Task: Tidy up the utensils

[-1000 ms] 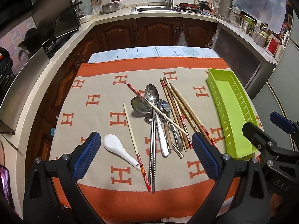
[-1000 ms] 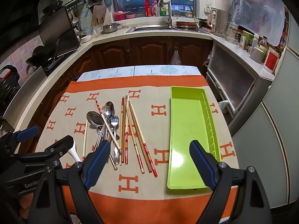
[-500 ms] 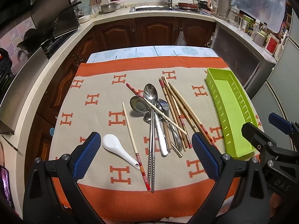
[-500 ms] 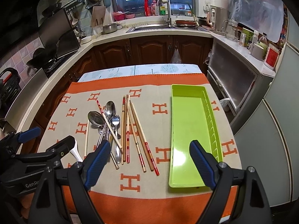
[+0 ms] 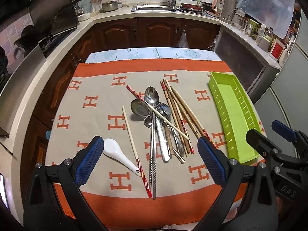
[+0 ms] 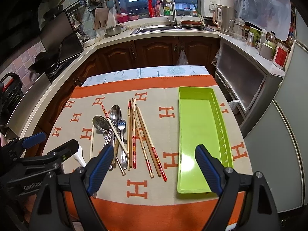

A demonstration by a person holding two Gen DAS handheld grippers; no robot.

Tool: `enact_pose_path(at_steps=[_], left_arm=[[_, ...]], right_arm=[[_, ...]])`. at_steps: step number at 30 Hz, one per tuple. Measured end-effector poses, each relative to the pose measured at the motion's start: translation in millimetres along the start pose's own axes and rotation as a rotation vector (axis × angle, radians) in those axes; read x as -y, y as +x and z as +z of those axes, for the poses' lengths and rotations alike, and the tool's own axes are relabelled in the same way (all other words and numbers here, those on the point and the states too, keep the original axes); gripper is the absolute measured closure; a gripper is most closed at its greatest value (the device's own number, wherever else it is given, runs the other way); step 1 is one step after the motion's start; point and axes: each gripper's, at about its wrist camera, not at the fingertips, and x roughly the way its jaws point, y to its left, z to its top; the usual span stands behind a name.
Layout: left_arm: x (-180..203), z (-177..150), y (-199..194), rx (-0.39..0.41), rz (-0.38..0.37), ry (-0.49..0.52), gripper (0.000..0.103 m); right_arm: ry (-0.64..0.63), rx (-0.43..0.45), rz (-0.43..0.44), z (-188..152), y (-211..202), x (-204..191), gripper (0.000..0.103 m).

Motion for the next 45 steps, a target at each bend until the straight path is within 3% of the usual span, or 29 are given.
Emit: enact_pose_path(at_steps=[7, 11, 17, 23, 27, 31, 35, 41, 45], left_arm=[[-13.2, 9.7, -0.7, 0.02, -0.082, -0.013, 0.006], [-28.3, 22.3, 2.3, 0.02, -0.069, 0.016, 0.006], [-60.8, 39.8, 18.4, -0.002, -0.04, -0.023, 0.006], [-95.1, 46.6, 66.2, -0.114, -0.018, -0.08, 0.007], [-115.3, 37.5, 99.5, -0.201, -0.003, -0.134, 0.016], [-123.9, 24.7, 126.9, -0.264, -0.044, -0.149, 0.027], [-118.3, 17.3, 144.7, -0.303, -0.074, -0.142, 0.029], [-100.4, 11.8, 158.7, -0.358, -0.119, -0.115, 0.041], [-91.3, 10.7, 167.6, -0.392, -0.133, -0.098, 0.057]], right_arm=[[-0.015, -0.011, 0.027, 7.7, 4.9, -2.9, 0.016], [-0.019, -0.045, 0.068, 22.6, 14.9, -2.9, 0.027], [-0.017, -0.113, 0.139, 52.7, 42.4, -6.0, 0.037], [-0.064, -0.23, 0.192, 73.7, 92.8, -22.0, 0.056], [-0.112, -0.344, 0.264, 72.3, 133.0, -45.6, 0.062], [-0.169, -0.428, 0.296, 60.6, 162.4, -69.0, 0.064], [-0.201, -0.517, 0.305, 46.5, 190.9, -83.7, 0.079], [-0.221, -0.577, 0.29, 33.2, 213.9, -90.4, 0.096], [-0.237, -0.568, 0.296, 26.5, 214.5, -92.6, 0.098]])
